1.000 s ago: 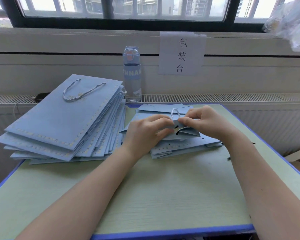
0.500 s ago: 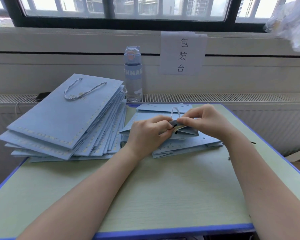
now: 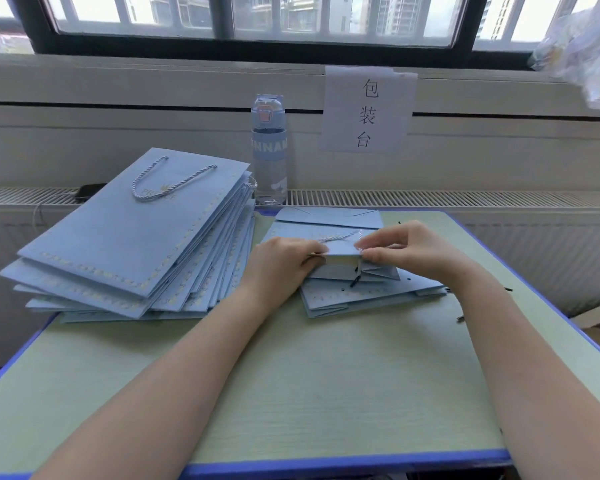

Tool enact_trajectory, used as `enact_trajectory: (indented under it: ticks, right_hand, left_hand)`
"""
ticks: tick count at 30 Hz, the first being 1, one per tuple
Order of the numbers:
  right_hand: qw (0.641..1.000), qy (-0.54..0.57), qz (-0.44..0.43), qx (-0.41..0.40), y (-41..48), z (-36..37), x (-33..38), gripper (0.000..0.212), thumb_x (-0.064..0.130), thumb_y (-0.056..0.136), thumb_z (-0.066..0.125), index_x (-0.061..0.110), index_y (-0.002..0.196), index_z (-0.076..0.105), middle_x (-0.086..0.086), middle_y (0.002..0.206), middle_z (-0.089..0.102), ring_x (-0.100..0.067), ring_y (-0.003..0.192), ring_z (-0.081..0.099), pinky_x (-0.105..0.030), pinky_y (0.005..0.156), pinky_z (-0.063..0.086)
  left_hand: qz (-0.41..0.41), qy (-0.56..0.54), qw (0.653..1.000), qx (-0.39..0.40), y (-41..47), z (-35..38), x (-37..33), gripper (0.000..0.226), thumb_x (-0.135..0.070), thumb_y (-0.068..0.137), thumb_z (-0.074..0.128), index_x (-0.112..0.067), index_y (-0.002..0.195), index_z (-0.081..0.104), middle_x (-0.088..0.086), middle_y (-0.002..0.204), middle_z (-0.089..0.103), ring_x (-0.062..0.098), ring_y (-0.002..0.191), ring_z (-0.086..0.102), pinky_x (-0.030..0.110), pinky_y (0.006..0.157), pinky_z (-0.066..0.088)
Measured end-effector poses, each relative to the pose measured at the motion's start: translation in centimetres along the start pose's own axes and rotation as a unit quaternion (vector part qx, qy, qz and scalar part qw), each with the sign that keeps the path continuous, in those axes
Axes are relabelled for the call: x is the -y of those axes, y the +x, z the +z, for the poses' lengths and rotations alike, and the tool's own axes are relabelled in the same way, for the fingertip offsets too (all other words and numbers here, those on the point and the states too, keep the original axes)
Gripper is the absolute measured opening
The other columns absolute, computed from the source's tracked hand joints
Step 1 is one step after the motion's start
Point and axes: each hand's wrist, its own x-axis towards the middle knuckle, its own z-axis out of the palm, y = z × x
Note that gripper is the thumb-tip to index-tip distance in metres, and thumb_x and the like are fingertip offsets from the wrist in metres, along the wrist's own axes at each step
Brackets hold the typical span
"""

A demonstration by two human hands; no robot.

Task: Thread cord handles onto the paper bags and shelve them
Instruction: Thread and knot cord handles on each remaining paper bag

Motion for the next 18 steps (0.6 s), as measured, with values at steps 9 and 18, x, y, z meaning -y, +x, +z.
enact_trajectory:
  ticks: [9, 18]
  right_hand:
    - [0.982, 0.107, -0.005, -0.157, 1.4, 1.6, -0.3, 0.021, 0.006, 0.085, 0.066, 0.019, 0.101, 0.069, 0.000, 0.082, 0.071, -0.006, 0.071, 0.064, -0.018, 0.074, 0.054]
    - [0.941, 0.177, -0.015, -0.288, 1.9, 1.0, -1.2, 0.028, 0.008, 0.083, 0.070, 0.014, 0.110, 0.063, 0.000, 0.079, 0.071, -0.008, 0.072, 0.067, -0.021, 0.076, 0.055]
  left_hand:
    - [0.023, -0.017, 0.998, 0.054, 0.1, 0.2, -0.5, 0.034, -0.052, 0.079, 0.053, -0.029, 0.085, 0.077, -0.011, 0.084, 0.074, 0.015, 0.075, 0.071, 0.035, 0.056, 0.056]
    - [-0.041, -0.060, 0.996, 0.059, 0.2, 0.2, -0.4, 0.048, -0.062, 0.076, 0.045, -0.029, 0.090, 0.078, -0.006, 0.087, 0.075, 0.019, 0.082, 0.071, 0.038, 0.066, 0.056]
